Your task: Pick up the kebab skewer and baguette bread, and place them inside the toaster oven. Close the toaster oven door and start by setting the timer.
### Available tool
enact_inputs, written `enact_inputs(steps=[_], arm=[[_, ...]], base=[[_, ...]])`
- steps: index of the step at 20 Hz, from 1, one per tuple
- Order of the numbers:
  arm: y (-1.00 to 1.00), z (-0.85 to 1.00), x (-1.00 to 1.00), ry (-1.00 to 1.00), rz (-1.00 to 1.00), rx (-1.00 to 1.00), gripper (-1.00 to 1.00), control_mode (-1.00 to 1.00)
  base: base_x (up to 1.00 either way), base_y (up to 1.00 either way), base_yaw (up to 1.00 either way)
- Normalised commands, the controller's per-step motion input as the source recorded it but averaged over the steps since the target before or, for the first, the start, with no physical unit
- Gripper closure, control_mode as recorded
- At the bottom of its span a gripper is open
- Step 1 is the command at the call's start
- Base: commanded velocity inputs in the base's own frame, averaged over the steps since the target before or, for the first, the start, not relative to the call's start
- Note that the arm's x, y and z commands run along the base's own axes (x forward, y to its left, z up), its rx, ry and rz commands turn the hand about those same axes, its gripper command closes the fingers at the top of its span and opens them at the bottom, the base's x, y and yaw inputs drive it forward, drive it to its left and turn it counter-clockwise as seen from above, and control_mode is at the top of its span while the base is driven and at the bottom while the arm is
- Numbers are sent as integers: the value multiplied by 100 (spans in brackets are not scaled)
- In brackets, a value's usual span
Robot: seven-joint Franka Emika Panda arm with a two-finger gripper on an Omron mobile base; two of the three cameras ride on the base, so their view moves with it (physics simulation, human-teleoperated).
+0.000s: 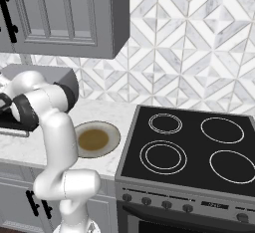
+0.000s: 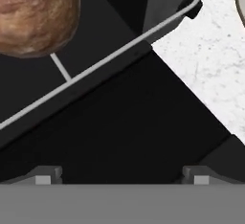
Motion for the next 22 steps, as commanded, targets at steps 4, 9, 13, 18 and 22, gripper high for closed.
enact_inputs(steps=[4, 9, 13, 18, 22], arm=[[4, 0, 36, -8, -11, 0, -100, -100], [1, 0, 32, -7, -13, 0, -100, -100], [0, 0, 15, -6, -11, 0, -100, -100], [0, 0, 4, -3, -6, 0, -100, -100], [0, 0, 0, -3, -1, 0, -100, -100]], base=[[0, 0, 0], [0, 0, 0], [0, 0, 0], [0, 0, 0], [0, 0, 0]])
